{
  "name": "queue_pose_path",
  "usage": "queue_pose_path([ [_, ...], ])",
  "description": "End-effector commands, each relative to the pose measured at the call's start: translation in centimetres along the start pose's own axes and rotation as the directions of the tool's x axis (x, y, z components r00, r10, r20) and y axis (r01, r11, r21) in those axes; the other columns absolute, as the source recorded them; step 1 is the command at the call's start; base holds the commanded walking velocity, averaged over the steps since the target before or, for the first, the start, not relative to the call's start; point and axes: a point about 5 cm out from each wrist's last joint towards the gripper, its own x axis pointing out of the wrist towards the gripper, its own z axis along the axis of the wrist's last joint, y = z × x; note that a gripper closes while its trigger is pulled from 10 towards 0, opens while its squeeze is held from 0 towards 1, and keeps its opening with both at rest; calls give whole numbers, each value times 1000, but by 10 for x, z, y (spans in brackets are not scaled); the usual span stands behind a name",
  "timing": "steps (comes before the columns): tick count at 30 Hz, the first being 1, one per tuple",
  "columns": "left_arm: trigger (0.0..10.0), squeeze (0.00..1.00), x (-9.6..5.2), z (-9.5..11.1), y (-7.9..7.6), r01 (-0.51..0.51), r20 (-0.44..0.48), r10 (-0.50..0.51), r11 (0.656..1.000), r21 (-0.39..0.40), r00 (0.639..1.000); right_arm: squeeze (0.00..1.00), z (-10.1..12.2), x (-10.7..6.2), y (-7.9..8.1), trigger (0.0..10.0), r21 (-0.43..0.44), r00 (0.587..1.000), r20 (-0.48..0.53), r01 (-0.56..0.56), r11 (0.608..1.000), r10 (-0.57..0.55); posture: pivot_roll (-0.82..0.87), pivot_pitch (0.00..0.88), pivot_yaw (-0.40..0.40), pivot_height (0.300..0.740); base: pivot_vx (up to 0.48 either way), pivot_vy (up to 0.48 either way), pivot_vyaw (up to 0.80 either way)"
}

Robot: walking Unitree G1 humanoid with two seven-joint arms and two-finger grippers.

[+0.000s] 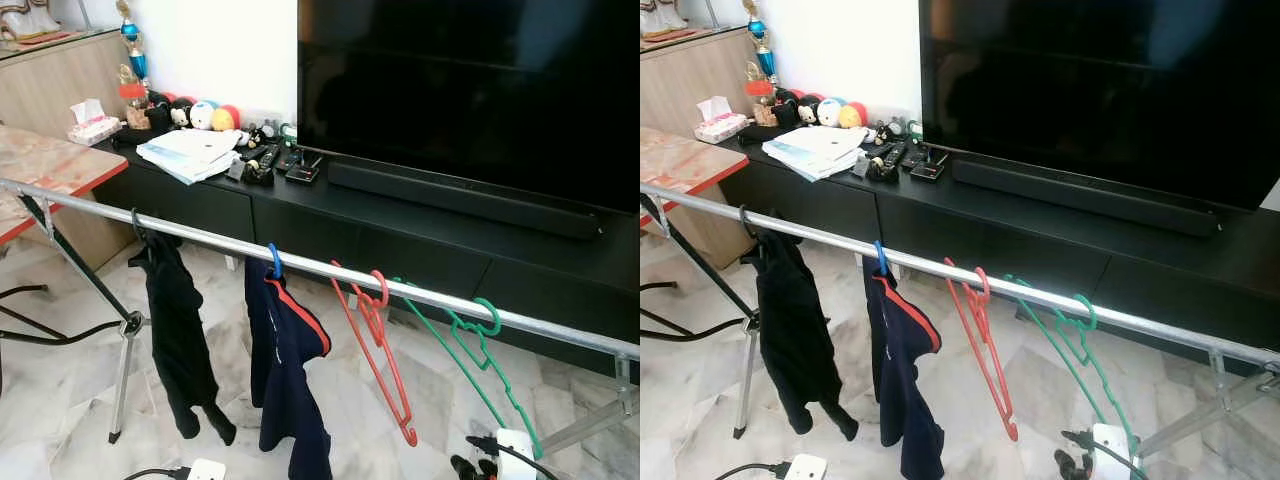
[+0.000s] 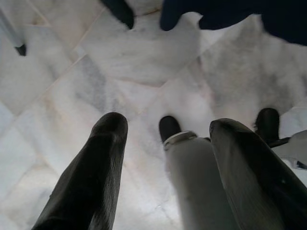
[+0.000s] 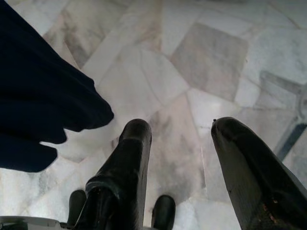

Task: Hang hanger

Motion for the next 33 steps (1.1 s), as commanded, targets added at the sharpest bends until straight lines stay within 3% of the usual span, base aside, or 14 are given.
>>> queue_pose_path([
  [1, 10000, 0, -2, -8, 8, -1, -19, 1, 1000, 5, 1000, 0, 0, 0, 1, 10000, -38, 999, -16, -39, 999, 38, 56, 31, -23, 740, 0, 0, 0],
  [9, 10000, 0, -7, -16, 29, -23, -27, 23, 1000, 0, 999, 0, -4, -1, 1, 10000, -153, 991, -116, -87, 984, 70, 52, 19, -25, 740, 0, 0, 0],
  [14, 10000, 0, -12, -28, 38, -89, -33, 86, 993, -77, 996, 0, -11, -2, -3, 10000, -64, 990, -140, -17, 998, 8, 56, 6, -15, 740, 0, 0, 0],
  [19, 10000, 0, -13, -30, 41, -112, -38, 109, 989, -94, 993, 0, -12, -2, -3, 10000, -76, 989, -150, -18, 997, 6, 65, 6, -12, 740, 0, 0, 0],
  [24, 10000, 0, -13, -31, 40, -118, -43, 114, 989, -94, 993, 0, -7, -1, -2, 10000, -74, 996, -93, -4, 997, -3, 64, 20, -11, 740, 0, 0, 0],
  [29, 10000, 0, -13, -33, 39, -120, -51, 115, 987, -109, 992, 0, -9, -1, -3, 10000, -172, 988, -157, -22, 985, -5, 61, 34, -8, 740, 0, 0, 0],
  [33, 10000, 0, -14, -36, 39, -130, -60, 122, 982, -137, 991, 0, -15, -3, -8, 10000, -158, 972, -219, 48, 986, -82, 65, 43, -4, 740, 0, 0, 0],
])
